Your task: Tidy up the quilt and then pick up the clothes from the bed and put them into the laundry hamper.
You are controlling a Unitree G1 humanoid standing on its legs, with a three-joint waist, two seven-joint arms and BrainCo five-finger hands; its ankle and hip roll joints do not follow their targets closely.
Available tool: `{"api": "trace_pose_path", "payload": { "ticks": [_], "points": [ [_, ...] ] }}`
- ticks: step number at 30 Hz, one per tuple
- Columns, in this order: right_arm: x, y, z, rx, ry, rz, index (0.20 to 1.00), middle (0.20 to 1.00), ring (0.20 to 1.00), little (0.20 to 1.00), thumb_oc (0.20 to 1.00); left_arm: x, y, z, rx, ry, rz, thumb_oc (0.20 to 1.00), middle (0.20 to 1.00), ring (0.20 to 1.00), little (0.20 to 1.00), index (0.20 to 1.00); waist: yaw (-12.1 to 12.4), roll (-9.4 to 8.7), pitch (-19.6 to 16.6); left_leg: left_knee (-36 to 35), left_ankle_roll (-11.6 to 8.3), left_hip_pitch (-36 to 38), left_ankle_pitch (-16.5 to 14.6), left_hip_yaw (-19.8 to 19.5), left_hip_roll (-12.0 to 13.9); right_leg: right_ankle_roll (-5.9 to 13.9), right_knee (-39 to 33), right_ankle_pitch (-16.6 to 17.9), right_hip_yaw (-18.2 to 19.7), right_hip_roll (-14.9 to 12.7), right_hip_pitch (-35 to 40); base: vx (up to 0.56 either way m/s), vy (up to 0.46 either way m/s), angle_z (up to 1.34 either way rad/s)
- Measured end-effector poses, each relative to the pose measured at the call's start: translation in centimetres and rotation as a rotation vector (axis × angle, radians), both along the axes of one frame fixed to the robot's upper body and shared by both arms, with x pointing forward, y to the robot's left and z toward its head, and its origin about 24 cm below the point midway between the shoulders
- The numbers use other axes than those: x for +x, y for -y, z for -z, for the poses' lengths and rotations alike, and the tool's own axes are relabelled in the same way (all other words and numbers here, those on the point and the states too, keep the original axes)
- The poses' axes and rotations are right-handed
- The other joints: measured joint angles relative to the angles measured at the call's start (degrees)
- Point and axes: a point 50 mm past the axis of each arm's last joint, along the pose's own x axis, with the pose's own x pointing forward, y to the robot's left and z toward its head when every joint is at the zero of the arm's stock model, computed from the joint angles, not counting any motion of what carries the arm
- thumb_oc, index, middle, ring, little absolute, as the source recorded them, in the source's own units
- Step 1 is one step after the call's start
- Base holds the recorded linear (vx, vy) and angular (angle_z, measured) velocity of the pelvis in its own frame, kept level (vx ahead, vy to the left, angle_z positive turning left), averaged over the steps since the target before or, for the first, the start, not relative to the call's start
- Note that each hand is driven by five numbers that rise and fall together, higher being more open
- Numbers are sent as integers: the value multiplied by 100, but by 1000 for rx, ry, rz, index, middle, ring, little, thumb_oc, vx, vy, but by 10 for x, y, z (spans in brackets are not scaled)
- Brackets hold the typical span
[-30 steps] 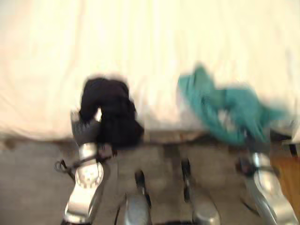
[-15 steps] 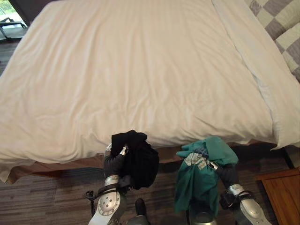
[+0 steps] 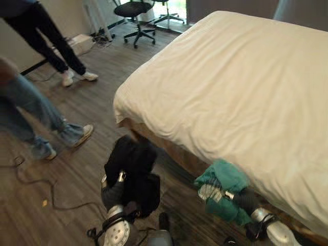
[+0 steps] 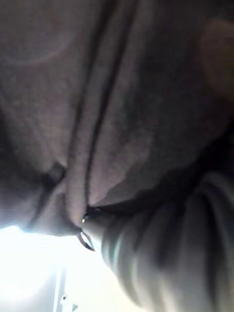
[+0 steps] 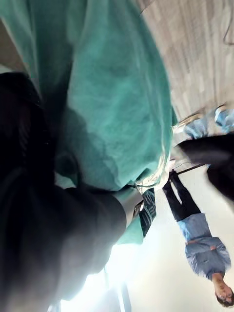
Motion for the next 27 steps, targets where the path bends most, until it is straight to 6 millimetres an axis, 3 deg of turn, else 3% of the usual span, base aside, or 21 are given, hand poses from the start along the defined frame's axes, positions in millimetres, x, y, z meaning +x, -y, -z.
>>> {"api": "trace_pose_path", "payload": {
  "ticks": [1,2,3,4,5,6,7,8,10,11,12,14,15,16,17,18,22,27],
  "points": [
    [-9,5,3,10,-14,52,200,200,200,200,200,8,4,1,3,13,44,200,200,200,200,200,-16,-5,-9,34,-27,-85,127,-46,-186,50,71,-32,-315,-111,190,-293,718,283],
    [-15,-3,15,-12,-72,17,200,200,200,200,200,23,16,-4,-44,82,98,200,200,200,200,200,-55,-16,-61,-86,101,-199,-199,-1,-383,40,371,-60,-928,-255,550,-86,511,311],
    [-8,-15,20,-6,-79,-26,200,200,200,200,200,28,12,-9,-34,116,108,200,200,200,200,200,54,-317,-106,191,235,-318,-442,397,-490,-125,421,-126,-1019,-584,535,-49,496,287],
    [9,-29,13,20,-21,-59,200,200,200,200,200,31,4,-11,-12,131,111,200,200,200,200,200,366,-515,-119,1316,590,-631,-740,640,-524,-196,577,-273,-951,-920,479,-12,352,114],
    [16,-33,7,28,16,-64,200,200,200,200,200,30,0,-8,-16,115,101,200,200,200,200,200,508,-405,-147,1563,516,-639,-879,582,-475,-204,649,-263,-959,-859,544,3,262,92],
    [22,-32,5,27,47,-46,200,200,200,200,200,30,-2,-7,-15,104,98,200,200,200,200,200,461,-304,-191,1346,452,-499,-980,249,-577,-223,815,-249,-1014,-935,604,52,208,113],
    [30,-36,9,38,45,-3,200,200,200,200,200,32,-8,-8,-15,97,89,200,200,200,200,200,542,-322,-196,1156,596,-371,-862,27,-774,-334,1278,-94,-952,-1134,595,80,116,124],
    [32,-38,10,37,48,23,200,200,200,200,200,32,-9,-9,-7,101,102,200,200,200,200,200,564,-313,-197,989,700,-305,-861,-295,-847,-369,1574,-249,-737,-1114,512,83,122,158],
    [27,-39,13,31,42,65,200,200,200,200,200,42,-11,-11,17,114,147,200,200,200,200,200,481,-254,-177,514,767,-159,-480,-1022,-894,-358,1488,-756,114,-414,243,69,58,183],
    [21,-33,16,17,33,97,200,200,200,200,200,49,-11,-7,32,101,184,200,200,200,200,200,249,-231,-179,270,820,-142,-362,-1505,-936,-337,1296,-879,708,47,-26,75,35,199],
    [18,-29,20,10,23,109,200,200,200,200,200,49,-11,-4,44,89,211,200,200,200,200,200,135,-333,-201,66,811,-75,-334,-1541,-994,-280,1248,-930,1315,275,-435,63,41,177],
    [14,-22,24,-3,11,142,200,200,200,200,200,38,-13,6,53,35,221,200,200,200,200,200,-70,-403,-201,-102,831,60,-320,-1428,-1042,-294,1150,-934,1972,492,-1045,77,12,91],
    [11,-17,25,-6,11,156,200,200,200,200,200,33,-12,10,47,18,228,200,200,200,200,200,-164,-406,-204,-104,844,61,-334,-1378,-1058,-302,1152,-922,2117,579,-1330,141,-51,104],
    [5,-9,26,-11,4,187,200,200,200,200,200,28,-7,14,36,1,247,200,200,200,200,200,-295,-413,-212,-105,851,109,-339,-1619,-1123,-312,1106,-893,2639,818,-1651,134,-77,106],
    [2,-4,27,-14,-4,207,200,200,200,200,200,26,-3,15,27,-3,256,200,200,200,200,200,-397,-447,-231,-107,851,135,-339,-1695,-1149,-356,1107,-844,2746,875,-1699,103,-75,104],
    [11,1,21,13,22,232,200,200,200,200,200,19,5,12,8,9,287,200,200,200,200,200,-320,-563,-378,-106,414,327,-601,-1525,-848,-711,-468,379,2500,1180,-955,55,-45,60],
    [7,10,42,97,-191,208,200,200,200,200,200,14,37,55,-223,-211,431,200,200,200,200,200,-330,-368,-509,-106,421,201,-604,-1542,-882,-735,-470,362,2350,1114,-1034,48,-22,14],
    [-2,13,52,103,-269,242,200,200,200,200,200,-4,64,69,-291,-305,529,200,200,200,200,200,-404,-285,-531,-74,420,150,-576,-1664,-870,-781,-477,366,2248,1137,-1054,79,-12,11]
  ]
}}
